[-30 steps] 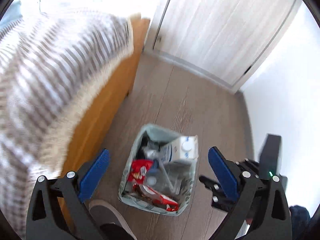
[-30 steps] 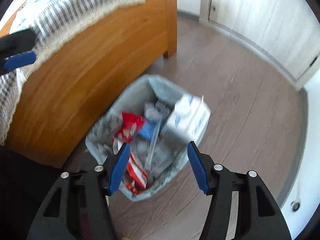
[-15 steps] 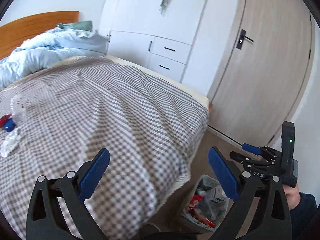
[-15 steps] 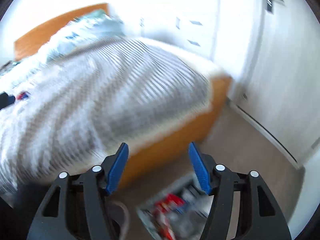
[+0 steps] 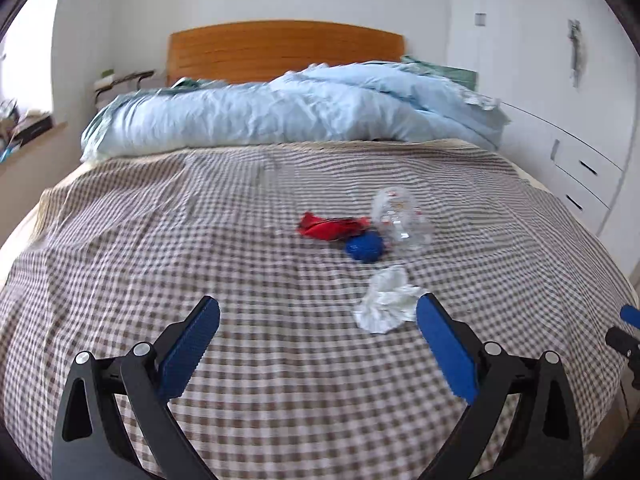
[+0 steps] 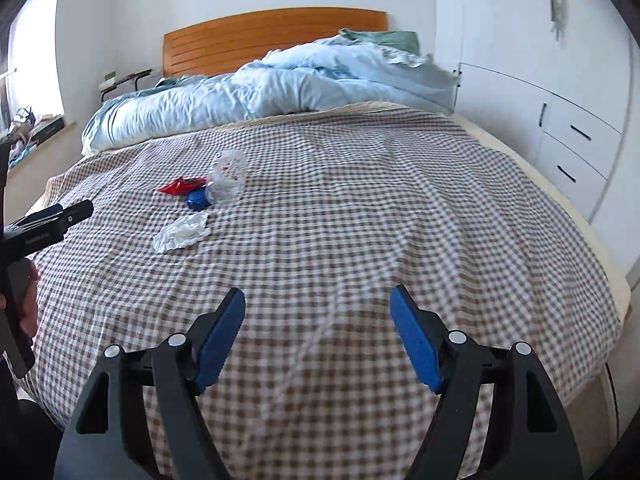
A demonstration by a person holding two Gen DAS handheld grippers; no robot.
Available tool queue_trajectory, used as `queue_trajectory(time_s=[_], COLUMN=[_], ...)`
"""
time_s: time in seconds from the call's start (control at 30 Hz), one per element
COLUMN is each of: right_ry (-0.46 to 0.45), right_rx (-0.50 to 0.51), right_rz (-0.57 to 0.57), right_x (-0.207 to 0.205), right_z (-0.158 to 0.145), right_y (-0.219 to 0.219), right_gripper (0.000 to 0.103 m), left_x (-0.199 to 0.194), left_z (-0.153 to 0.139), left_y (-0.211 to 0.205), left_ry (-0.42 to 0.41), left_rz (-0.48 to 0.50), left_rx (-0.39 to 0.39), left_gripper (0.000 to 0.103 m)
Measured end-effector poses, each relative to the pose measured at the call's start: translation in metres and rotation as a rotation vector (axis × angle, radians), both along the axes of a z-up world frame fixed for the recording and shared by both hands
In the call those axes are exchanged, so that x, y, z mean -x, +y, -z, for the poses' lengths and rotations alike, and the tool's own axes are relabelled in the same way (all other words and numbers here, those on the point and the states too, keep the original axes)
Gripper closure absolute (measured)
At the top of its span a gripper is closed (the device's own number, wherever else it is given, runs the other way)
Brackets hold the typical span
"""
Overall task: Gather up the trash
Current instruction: 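Grasp the clear Santa-printed bottle with the right gripper, then grasp the red wrapper with the left gripper while the right holds the bottle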
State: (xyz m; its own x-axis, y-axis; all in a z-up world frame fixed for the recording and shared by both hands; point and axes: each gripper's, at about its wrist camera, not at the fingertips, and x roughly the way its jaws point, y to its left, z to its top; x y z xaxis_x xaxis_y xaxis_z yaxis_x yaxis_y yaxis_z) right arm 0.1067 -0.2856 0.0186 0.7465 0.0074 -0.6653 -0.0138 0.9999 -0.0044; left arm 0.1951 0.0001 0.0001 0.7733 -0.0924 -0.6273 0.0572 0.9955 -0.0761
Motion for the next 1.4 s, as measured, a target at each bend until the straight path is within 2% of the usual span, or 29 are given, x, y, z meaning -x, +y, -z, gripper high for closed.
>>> queue_trajectory(time_s=[0.07,0.2,0.47,0.53,0.67,0.7,0.73,0.9,1.03,1.2,1.23,1.3,1.4], right_ry=[-0.007,-0.01,0.102,0.138,0.145,0.135,0.122,0.08,0.022,-0.026,-0.047,-0.071,-0.089], right_rx=[0.0,-0.047,-0.118,-0.186,-0.203,-0.207,-0.215,-0.229,-0.181,-0.193,-0.198,-0.229,-0.256], right_rz=[-0.031,-0.078,-0.073,-0.062,-0.017,-0.019,-0.025,-0.035,-0.085,-0.1,-0.087,-0.052,-0.04], right_x=[-0.023,-0.073,-0.188,-0.21,-0.234,-0.233,-0.232,-0.216,-0.18,-0.129,-0.117,-0.099,-0.079], right_z=[0.003,0.016,0.052,0.061,0.072,0.071,0.073,0.065,0.044,0.025,0.022,0.019,0.02], right_y=[0.022,0.054,0.099,0.099,0.1,0.099,0.1,0.092,0.092,0.077,0.072,0.062,0.055], right_gripper=[0.031,0.031,0.031,0.031,0.031,0.033,0.044,0.045,0.045,0.045,0.045,0.045,0.045], left_x=[-0.014,-0.022,-0.034,-0.034,-0.036,-0.037,-0.038,-0.041,-0.043,-0.053,-0.059,-0.076,-0.126], left_z=[0.009,0.021,0.033,0.033,0.036,0.038,0.041,0.045,0.047,0.05,0.048,0.046,0.047], left_y=[0.027,0.05,0.051,0.053,0.054,0.054,0.053,0.051,0.049,0.034,0.032,0.033,0.033], left_ry=[0.067,0.124,0.146,0.147,0.144,0.152,0.16,0.168,0.165,0.143,0.134,0.139,0.229], left_rz=[-0.087,-0.142,-0.143,-0.15,-0.165,-0.173,-0.18,-0.178,-0.167,-0.1,-0.067,-0.002,0.023], left_rx=[0.058,0.142,0.134,0.148,0.156,0.145,0.133,0.14,0.154,0.135,0.152,0.247,0.385], left_gripper=[0.008,0.008,0.008,0.008,0.008,0.008,0.008,0.008,0.008,0.008,0.008,0.008,0.008])
